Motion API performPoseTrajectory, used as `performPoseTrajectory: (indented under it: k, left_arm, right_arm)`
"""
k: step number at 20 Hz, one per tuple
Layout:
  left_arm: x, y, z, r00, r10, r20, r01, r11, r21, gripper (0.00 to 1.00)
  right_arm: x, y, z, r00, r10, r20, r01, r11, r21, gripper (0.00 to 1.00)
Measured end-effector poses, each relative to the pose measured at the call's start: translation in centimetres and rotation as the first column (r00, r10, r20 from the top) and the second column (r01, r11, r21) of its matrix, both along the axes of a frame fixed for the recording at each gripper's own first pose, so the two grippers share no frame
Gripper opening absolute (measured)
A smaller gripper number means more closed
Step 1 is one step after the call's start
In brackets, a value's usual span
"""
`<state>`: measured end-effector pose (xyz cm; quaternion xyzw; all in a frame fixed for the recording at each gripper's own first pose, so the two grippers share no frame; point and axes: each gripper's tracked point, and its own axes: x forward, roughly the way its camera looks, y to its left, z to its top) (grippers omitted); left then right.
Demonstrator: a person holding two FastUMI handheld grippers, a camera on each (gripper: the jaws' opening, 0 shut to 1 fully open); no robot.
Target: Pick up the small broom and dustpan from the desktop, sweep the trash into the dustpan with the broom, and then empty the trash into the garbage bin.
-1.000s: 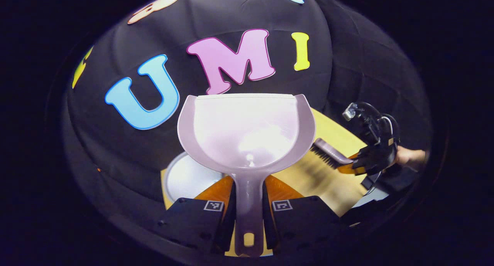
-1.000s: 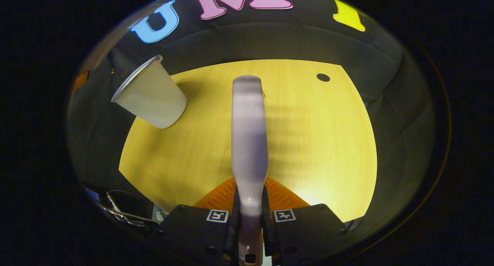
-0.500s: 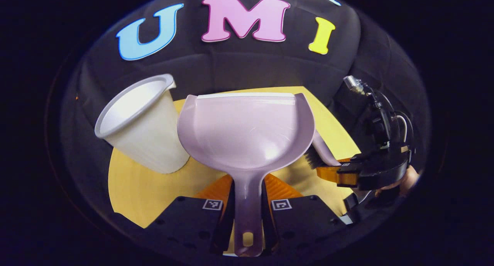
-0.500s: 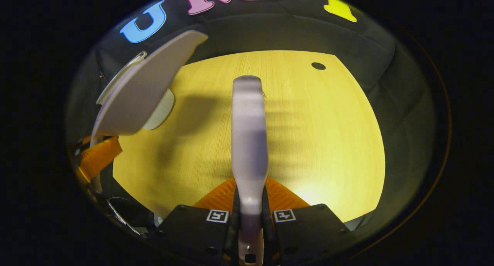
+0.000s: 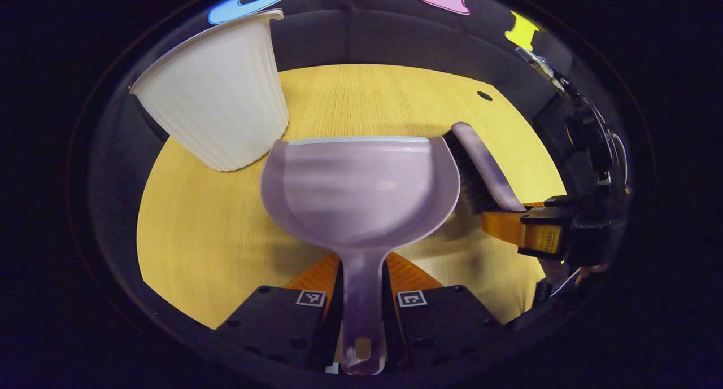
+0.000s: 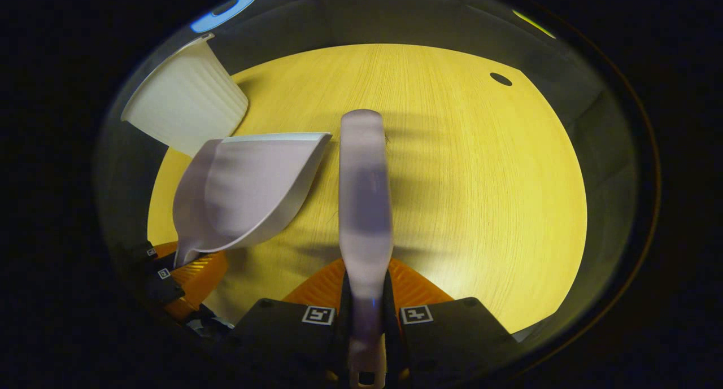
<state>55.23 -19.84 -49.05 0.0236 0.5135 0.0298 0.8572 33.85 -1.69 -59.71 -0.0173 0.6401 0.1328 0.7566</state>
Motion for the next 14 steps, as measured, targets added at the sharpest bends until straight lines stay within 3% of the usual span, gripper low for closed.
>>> performPoseTrajectory:
  k: [3, 7, 11, 14]
  left_arm:
    - [0.1, -0.1, 0.0, 1.000, 0.020, -0.016, -0.019, 1.000, 0.019, 0.29]
    - [-0.4, -0.4, 0.2, 0.997, 0.032, -0.075, -0.033, 0.999, -0.012, 0.30]
    - [0.0, -0.2, 0.7, 0.996, 0.019, -0.090, -0.017, 1.000, 0.016, 0.30]
    - [-0.6, -0.2, 0.3, 0.992, 0.017, -0.127, -0.016, 1.000, 0.010, 0.31]
  right_arm:
    - [-0.9, -1.2, -0.9, 0.999, -0.005, -0.044, 0.004, 0.999, -0.038, 0.28]
    - [-1.2, -1.2, -1.2, 0.997, -0.016, -0.080, 0.014, 1.000, -0.025, 0.28]
    - [-2.7, -0.6, -2.3, 0.983, -0.029, -0.182, 0.029, 1.000, 0.000, 0.28]
    - [-2.6, -0.6, -2.1, 0.982, -0.028, -0.186, 0.030, 0.999, 0.011, 0.28]
